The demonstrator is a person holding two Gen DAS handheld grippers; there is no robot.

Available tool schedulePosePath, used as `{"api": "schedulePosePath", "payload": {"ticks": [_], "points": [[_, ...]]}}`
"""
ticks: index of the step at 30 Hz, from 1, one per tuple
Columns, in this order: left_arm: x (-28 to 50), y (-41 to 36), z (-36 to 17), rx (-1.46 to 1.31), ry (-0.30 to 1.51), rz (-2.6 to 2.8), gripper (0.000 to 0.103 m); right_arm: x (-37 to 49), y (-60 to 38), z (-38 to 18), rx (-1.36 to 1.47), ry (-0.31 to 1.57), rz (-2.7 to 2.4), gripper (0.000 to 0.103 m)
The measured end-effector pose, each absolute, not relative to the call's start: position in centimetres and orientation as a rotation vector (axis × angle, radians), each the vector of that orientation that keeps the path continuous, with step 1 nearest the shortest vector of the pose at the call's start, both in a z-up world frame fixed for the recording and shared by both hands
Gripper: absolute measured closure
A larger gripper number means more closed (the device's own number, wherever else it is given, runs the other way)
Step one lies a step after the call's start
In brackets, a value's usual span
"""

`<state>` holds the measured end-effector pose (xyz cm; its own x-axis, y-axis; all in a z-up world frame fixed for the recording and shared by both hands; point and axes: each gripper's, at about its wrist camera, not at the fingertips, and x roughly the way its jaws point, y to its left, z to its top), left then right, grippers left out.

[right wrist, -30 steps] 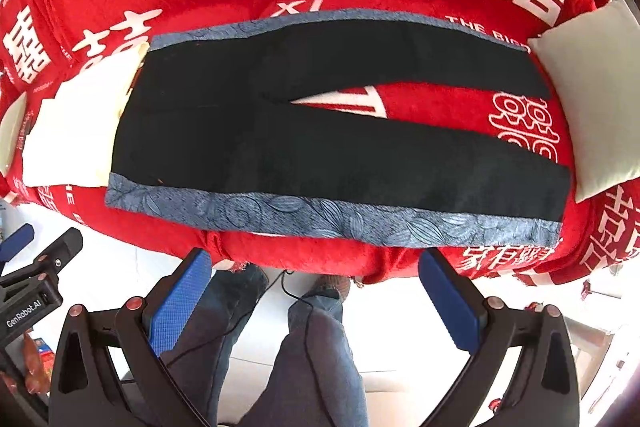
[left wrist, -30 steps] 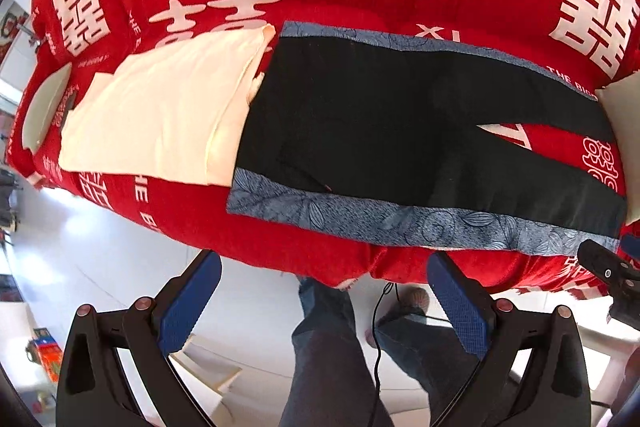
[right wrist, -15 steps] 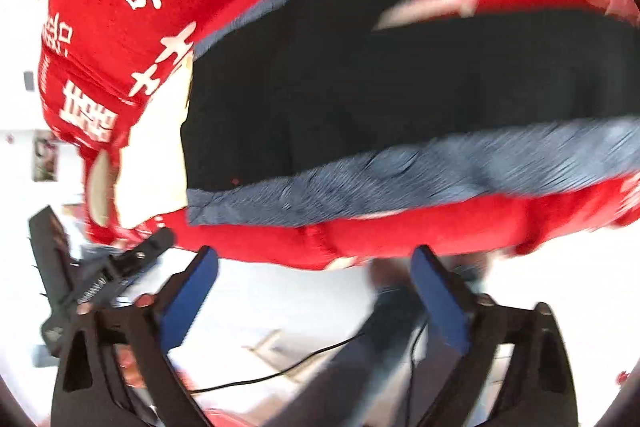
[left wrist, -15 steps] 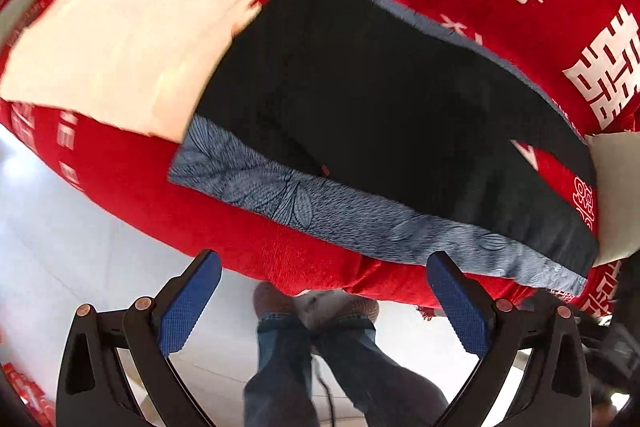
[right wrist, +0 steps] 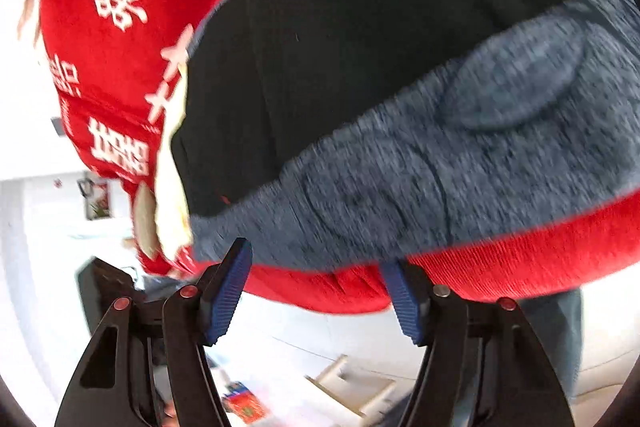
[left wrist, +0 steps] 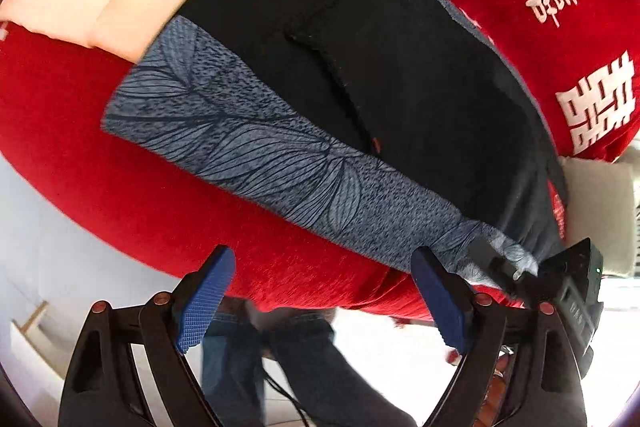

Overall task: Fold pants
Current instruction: 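Lower both grippers to the grey patterned trouser hem and grasp it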

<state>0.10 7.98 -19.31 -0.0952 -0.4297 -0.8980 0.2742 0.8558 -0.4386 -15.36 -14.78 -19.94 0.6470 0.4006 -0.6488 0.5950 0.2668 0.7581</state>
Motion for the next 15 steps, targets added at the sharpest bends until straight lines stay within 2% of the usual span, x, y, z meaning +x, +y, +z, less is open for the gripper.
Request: {"api": "schedulePosePath", "payload": {"ticks": [4,7,9,14,15], "points": [[0.4,7.4,-19.9,-0.195,1.585,-0.626,0.012,-14.6,-16.4,-16.8,1.406,0.778,-0.105,0.033],[1.0,6.8,-19.7,-0.281,1.598,-0.644,0.011,-13.8,-17.0,-14.3,1.371,0.735,-0.065,0.033],[1.7,6.6,-19.4,-0.35,1.585,-0.642,0.002,-13.4,-17.2,-13.4,1.361,0.72,-0.045,0.033],[4.0,6.5,-19.2,-0.522,1.572,-0.596,0.003,-13.4,-17.7,-12.9,1.386,0.684,-0.006,0.033],[4.2,6.4,-19.1,-0.527,1.561,-0.584,0.012,-13.4,-17.7,-13.1,1.38,0.694,-0.008,0.033]]}}
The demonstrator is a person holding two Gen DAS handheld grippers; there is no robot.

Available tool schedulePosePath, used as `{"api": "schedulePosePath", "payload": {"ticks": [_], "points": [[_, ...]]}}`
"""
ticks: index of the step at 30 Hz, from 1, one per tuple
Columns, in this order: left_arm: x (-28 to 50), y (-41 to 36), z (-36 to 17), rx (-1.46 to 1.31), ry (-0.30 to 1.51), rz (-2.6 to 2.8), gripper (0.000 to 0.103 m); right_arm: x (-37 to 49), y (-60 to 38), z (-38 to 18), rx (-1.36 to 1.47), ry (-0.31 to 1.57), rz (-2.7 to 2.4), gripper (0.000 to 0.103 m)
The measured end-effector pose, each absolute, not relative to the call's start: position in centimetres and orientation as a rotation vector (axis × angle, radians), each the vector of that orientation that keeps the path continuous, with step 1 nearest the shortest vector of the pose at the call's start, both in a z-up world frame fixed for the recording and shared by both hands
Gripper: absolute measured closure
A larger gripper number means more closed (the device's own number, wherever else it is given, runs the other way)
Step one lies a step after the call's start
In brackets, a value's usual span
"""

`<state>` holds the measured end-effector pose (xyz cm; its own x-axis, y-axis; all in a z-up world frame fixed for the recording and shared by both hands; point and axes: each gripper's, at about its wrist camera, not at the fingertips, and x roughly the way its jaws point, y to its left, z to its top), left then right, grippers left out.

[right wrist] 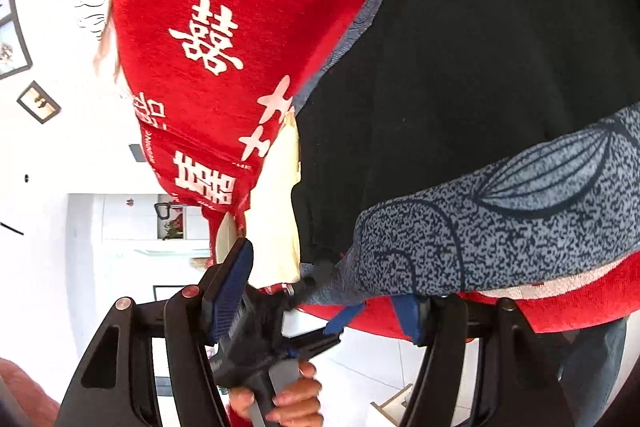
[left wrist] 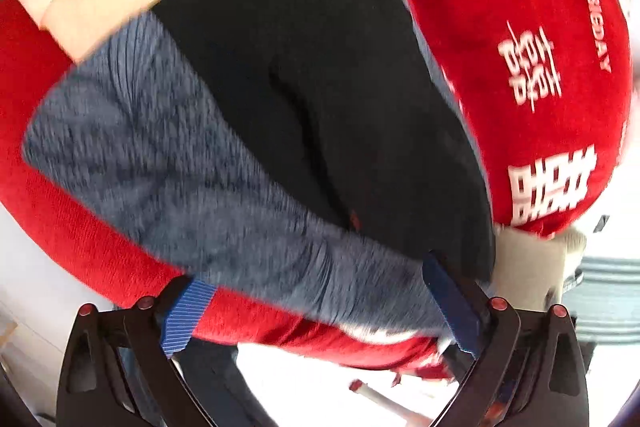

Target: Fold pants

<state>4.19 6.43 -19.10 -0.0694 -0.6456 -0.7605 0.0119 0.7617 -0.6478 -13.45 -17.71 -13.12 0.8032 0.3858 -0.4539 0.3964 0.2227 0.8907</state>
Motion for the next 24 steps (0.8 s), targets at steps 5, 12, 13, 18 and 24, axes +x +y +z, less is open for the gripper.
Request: {"api": "schedulePosePath", "payload": {"ticks": [5,12,13,18,24], "points": [[5.8,6.2,-18.8,-0.526,1.551,-0.582,0.069,-15.3,-18.3,-15.3,1.404,0.708,-0.047,0.033],[6.8,5.8,-17.6,-0.431,1.545,-0.649,0.071,-20.7,-20.8,-20.6,1.599,0.612,-0.153,0.033],[6.8,5.7,-17.3,-0.419,1.548,-0.658,0.071,-21.5,-21.1,-21.3,1.651,0.575,-0.156,0.034],[7.3,5.2,-16.6,-0.366,1.557,-0.668,0.084,-25.1,-22.0,-23.0,1.95,0.324,-0.198,0.094],[7.7,4.3,-13.7,-0.269,1.538,-0.702,0.084,-22.5,-24.1,-14.4,1.564,0.617,-0.241,0.094]]}}
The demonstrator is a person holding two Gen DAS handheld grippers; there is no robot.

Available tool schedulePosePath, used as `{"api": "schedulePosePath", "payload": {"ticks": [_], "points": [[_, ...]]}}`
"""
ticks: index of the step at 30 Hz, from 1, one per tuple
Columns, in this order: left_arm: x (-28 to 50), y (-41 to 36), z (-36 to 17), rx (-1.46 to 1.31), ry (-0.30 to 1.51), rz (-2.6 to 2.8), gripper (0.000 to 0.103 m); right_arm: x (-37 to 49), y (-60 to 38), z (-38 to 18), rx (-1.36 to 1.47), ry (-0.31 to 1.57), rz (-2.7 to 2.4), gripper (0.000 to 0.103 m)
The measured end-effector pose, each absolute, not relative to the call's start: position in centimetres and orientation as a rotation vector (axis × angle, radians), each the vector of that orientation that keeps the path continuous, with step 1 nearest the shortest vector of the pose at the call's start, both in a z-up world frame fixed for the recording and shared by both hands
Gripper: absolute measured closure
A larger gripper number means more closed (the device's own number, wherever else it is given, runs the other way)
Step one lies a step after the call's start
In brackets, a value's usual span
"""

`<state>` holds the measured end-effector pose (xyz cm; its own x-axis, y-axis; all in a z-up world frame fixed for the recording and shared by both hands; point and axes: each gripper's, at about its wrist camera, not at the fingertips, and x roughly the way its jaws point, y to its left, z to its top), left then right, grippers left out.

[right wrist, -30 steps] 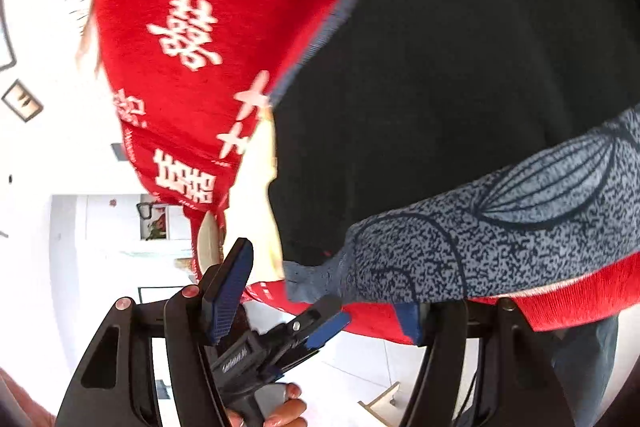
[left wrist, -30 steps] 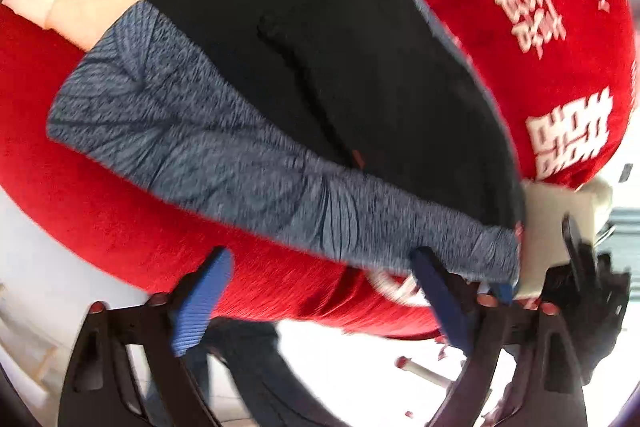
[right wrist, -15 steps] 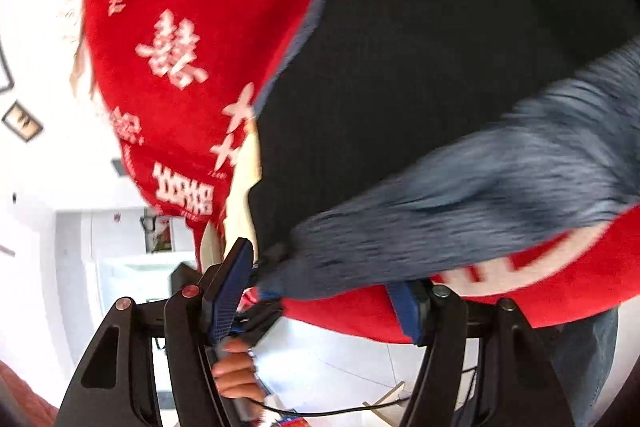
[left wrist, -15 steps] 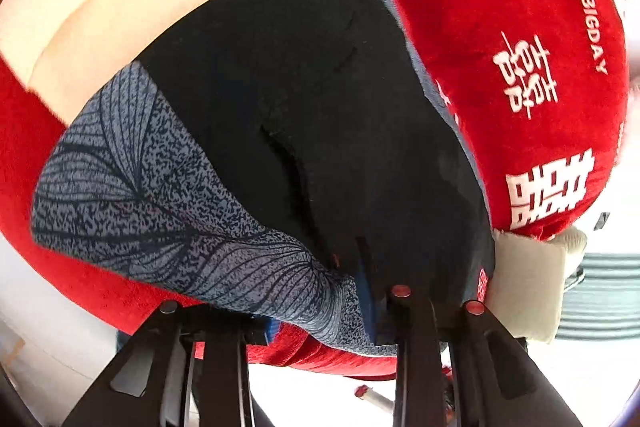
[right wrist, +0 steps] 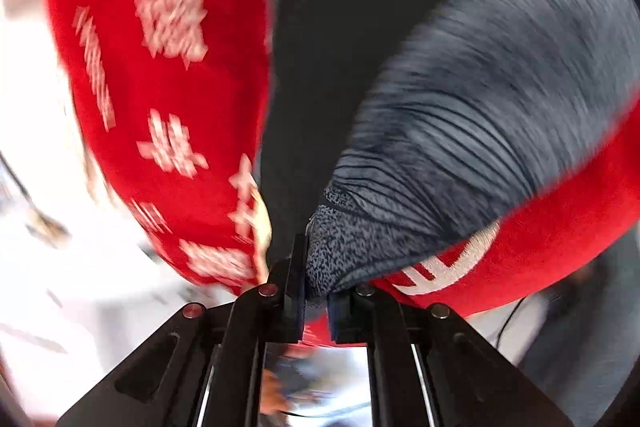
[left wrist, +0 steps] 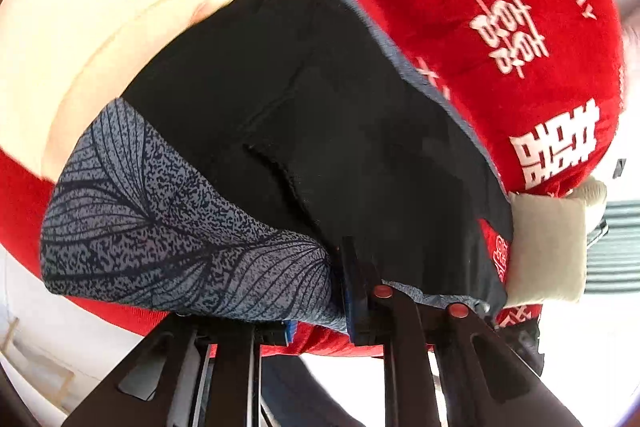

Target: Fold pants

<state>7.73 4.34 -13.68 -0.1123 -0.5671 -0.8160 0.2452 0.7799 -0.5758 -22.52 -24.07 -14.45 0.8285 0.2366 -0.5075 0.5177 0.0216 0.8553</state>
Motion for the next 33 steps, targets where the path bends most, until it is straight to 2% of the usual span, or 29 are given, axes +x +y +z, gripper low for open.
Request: {"api": "schedulePosePath", "payload": {"ticks": [5,11,16,23,29,31,32,33], "points": [[9.2,1.7,-9.7,-0.232,1.478,-0.748,0.084,-17.7,-28.4,-8.3,1.294,0.779,-0.203,0.094],[14.2,-3.7,-7.2,-0.233,1.398,-0.756,0.084,-9.2,-36.0,-6.3,1.178,0.892,-0.159,0.094],[19.5,-9.5,-9.4,-0.164,1.378,-0.72,0.084,-1.2,-42.2,-10.0,1.135,1.035,-0.149,0.093],[24.4,-14.4,-17.4,-0.041,1.422,-0.574,0.084,6.0,-46.2,-19.6,1.132,1.239,-0.121,0.091],[25.1,-14.0,-17.2,-0.067,1.474,-0.534,0.08,5.9,-46.7,-19.4,1.174,1.244,-0.047,0.088],[24.5,-13.8,-15.6,-0.035,1.46,-0.527,0.078,6.0,-45.9,-17.2,1.095,1.238,-0.04,0.076],[24.2,-13.7,-15.1,-0.02,1.456,-0.524,0.076,5.8,-45.6,-16.4,1.066,1.233,-0.048,0.051],[23.8,-13.8,-14.6,-0.007,1.45,-0.522,0.061,5.6,-45.2,-15.1,1.028,1.215,-0.063,0.022]]}}
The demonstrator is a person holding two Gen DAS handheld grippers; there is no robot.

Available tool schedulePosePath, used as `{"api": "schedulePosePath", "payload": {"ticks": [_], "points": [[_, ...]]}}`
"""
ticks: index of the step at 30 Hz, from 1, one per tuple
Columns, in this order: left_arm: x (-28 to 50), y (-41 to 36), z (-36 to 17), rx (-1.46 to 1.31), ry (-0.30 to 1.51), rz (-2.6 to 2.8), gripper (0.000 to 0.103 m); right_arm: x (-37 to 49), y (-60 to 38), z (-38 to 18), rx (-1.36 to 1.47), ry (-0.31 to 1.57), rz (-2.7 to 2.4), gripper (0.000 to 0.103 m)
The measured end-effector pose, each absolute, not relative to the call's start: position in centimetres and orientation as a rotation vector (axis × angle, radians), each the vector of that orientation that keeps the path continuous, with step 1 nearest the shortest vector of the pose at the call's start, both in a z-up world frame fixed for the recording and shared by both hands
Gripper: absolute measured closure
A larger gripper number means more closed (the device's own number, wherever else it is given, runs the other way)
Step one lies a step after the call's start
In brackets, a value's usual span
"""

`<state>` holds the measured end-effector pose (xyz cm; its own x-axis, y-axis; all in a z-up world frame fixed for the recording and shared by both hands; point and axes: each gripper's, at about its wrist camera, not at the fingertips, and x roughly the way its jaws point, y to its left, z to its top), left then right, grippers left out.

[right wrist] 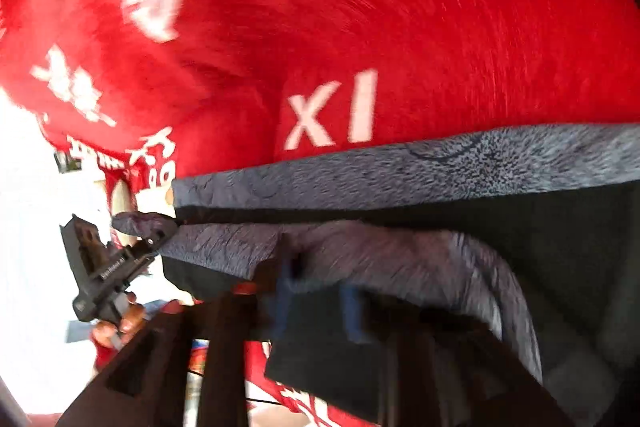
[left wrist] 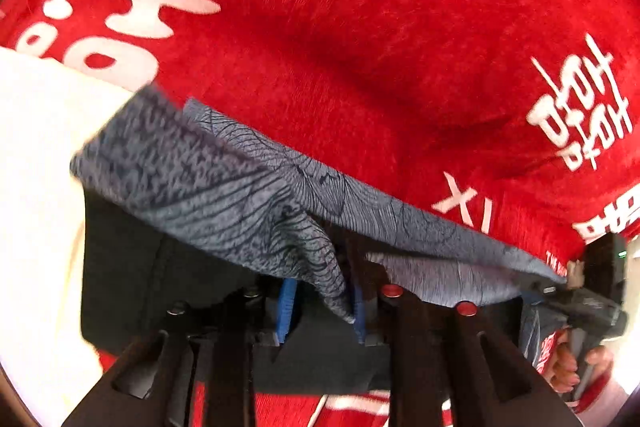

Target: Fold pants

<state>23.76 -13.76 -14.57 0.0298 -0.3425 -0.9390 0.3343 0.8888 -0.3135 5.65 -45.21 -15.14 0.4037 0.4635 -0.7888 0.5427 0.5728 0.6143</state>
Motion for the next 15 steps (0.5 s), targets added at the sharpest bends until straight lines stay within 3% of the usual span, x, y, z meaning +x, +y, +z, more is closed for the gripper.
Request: {"api": "schedulePosePath", "payload": {"ticks": [1,2,4,5,6,8,9,15], "points": [[23.3,-13.6,-13.7,0.035,1.413,-0.483,0.034,5.5,-44.9,-14.0,1.005,1.181,-0.066,0.019],[23.0,-13.5,-13.0,0.052,1.373,-0.463,0.028,5.2,-44.5,-12.9,0.98,1.152,-0.059,0.019],[22.7,-13.4,-12.1,0.071,1.33,-0.459,0.028,5.0,-43.6,-11.3,0.893,1.149,-0.06,0.022],[22.6,-13.4,-12.1,0.08,1.328,-0.449,0.028,5.1,-43.0,-10.8,0.841,1.154,-0.059,0.033],[22.6,-13.5,-12.2,0.088,1.328,-0.444,0.028,5.5,-42.3,-10.9,0.792,1.176,-0.055,0.051],[22.3,-14.7,-13.4,0.141,1.346,-0.457,0.028,6.3,-41.5,-12.3,0.714,1.25,-0.064,0.073],[22.0,-15.6,-14.4,0.183,1.344,-0.46,0.028,6.9,-41.5,-13.5,0.695,1.286,-0.082,0.079],[22.5,-18.4,-19.3,0.28,1.309,-0.371,0.028,9.0,-43.6,-17.5,0.638,1.275,-0.187,0.082]]}}
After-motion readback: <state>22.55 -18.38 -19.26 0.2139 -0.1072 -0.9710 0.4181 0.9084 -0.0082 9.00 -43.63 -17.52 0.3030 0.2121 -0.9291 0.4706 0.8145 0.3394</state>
